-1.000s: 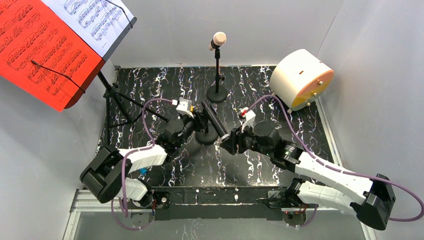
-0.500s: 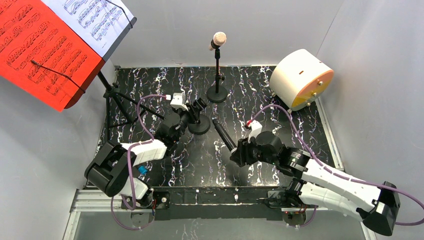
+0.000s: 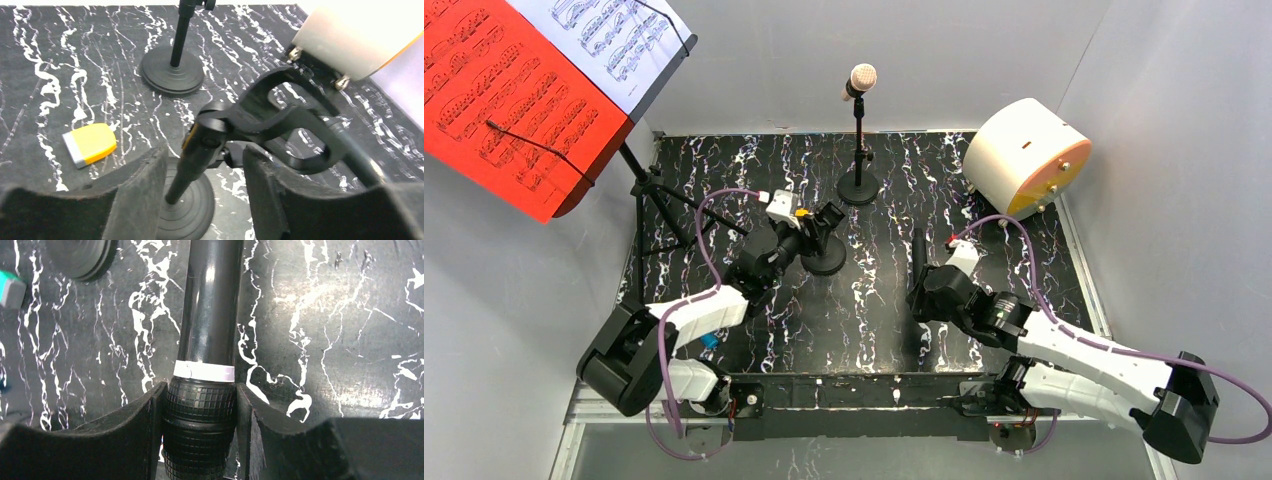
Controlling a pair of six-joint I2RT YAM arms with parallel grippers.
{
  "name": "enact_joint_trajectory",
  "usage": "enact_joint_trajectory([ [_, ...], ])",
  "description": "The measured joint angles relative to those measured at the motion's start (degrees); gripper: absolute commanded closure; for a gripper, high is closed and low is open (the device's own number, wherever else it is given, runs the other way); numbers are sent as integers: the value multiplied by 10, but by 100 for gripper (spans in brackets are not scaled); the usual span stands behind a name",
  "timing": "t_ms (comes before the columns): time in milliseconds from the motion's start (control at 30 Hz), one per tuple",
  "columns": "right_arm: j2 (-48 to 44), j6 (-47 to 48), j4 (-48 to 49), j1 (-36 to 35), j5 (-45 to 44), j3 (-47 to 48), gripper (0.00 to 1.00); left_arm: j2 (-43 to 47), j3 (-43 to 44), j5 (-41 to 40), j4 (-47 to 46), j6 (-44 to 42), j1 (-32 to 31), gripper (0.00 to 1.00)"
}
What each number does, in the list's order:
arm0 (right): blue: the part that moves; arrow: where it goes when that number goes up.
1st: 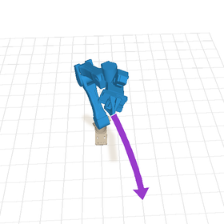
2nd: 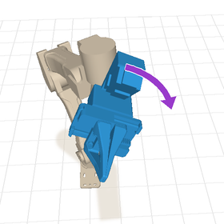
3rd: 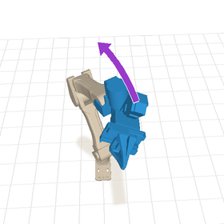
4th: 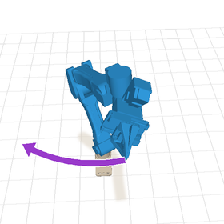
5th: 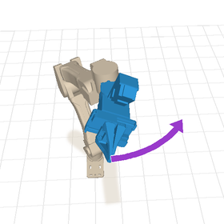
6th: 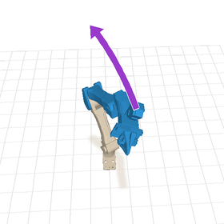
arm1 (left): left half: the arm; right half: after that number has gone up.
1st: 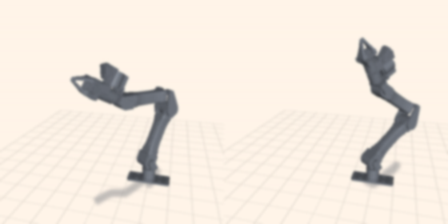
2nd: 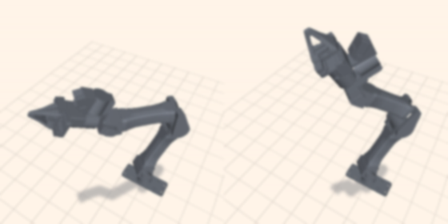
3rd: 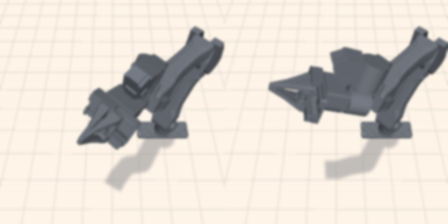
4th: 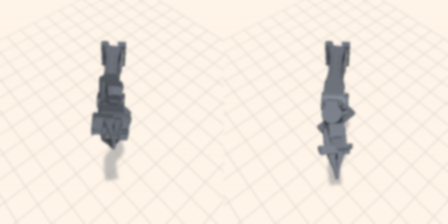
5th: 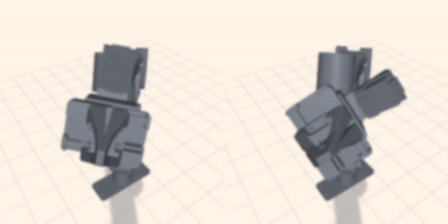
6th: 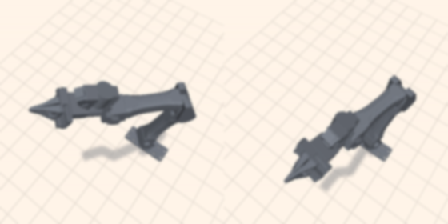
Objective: Pack up the instrument practice props
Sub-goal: Place the microphone at the center of the board.
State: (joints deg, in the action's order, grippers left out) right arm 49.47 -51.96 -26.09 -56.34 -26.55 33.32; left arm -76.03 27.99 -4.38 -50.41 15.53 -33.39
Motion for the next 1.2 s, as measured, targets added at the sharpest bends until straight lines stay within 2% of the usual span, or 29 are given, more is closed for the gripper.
enact_joint_trajectory([
  [67,14,-27,-2,4,-10,0,99,12,0,3,14,2,0,36],
  [267,35,-96,3,36,-49,-2,99,59,0,5,77,10,0,29],
  [467,35,-155,9,126,-69,-15,99,142,14,-7,191,36,0,24],
  [567,37,-178,9,172,-78,-26,99,199,30,-22,268,57,0,16],
  [733,54,-198,29,256,-91,-38,99,261,119,-63,436,63,0,2],
  [900,75,-201,74,352,-92,-48,99,261,250,-94,549,20,0,2],
  [1000,110,-196,113,410,-81,-48,98,244,315,-110,581,-23,0,2],
  [1067,147,-189,145,446,-73,-47,95,235,327,-122,581,-47,0,2],
  [1200,226,-182,182,469,-74,-31,87,238,267,-129,539,-93,2,2],
])
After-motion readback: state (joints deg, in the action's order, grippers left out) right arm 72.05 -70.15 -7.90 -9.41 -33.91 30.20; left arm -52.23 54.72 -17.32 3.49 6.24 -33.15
